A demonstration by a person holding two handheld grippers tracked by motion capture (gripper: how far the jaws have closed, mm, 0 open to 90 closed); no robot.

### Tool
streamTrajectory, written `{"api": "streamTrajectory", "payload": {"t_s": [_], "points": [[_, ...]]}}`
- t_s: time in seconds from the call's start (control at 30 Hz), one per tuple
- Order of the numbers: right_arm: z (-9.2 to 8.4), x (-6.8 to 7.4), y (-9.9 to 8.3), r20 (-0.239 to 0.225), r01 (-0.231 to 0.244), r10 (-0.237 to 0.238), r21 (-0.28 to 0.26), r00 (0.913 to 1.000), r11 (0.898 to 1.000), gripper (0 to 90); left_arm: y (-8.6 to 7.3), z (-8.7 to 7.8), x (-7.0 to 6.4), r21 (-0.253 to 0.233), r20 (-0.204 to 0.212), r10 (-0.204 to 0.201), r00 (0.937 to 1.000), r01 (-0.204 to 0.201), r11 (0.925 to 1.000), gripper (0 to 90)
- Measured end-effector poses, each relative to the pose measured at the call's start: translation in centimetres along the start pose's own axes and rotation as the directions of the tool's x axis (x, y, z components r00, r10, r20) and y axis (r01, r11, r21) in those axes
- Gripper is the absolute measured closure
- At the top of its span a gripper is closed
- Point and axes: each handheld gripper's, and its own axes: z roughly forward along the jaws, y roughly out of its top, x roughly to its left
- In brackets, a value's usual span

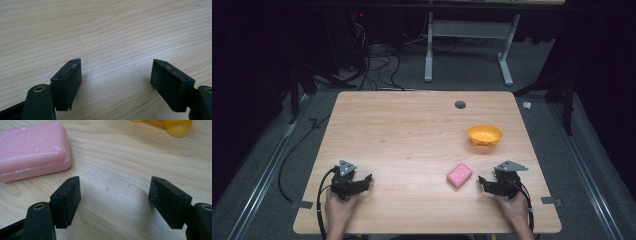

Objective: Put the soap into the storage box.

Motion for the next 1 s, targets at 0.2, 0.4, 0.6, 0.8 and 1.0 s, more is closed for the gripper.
{"api": "streamTrajectory", "payload": {"t_s": [0.2,0.4,0.6,0.8,1.0], "points": [[0.02,0.06,0.00,0.004,-0.004,0.004,-0.001,1.0000,1.000,26.5,0.00,0.00,0.00,0.000,0.000,0.000,1.0000,0.000,1.0000,25.4],[0.03,0.05,0.00,0.004,-0.003,0.003,-0.002,1.0000,1.000,26.6,-0.01,0.01,0.00,-0.001,0.000,0.000,1.0000,0.000,1.0000,25.4],[0.03,0.05,0.01,0.004,-0.004,0.004,-0.002,1.0000,1.000,26.6,0.00,0.00,0.00,0.000,0.000,0.000,1.0000,0.000,1.0000,25.4],[0.01,0.00,0.01,0.000,-0.007,0.007,-0.001,1.0000,1.000,26.7,0.00,0.00,0.01,-0.002,0.002,-0.001,1.0000,0.001,1.0000,25.4],[0.00,-0.02,0.01,-0.002,-0.001,0.001,0.000,1.0000,1.000,26.7,0.01,-0.01,0.03,0.000,0.003,-0.002,1.0000,0.002,1.0000,25.5]]}}
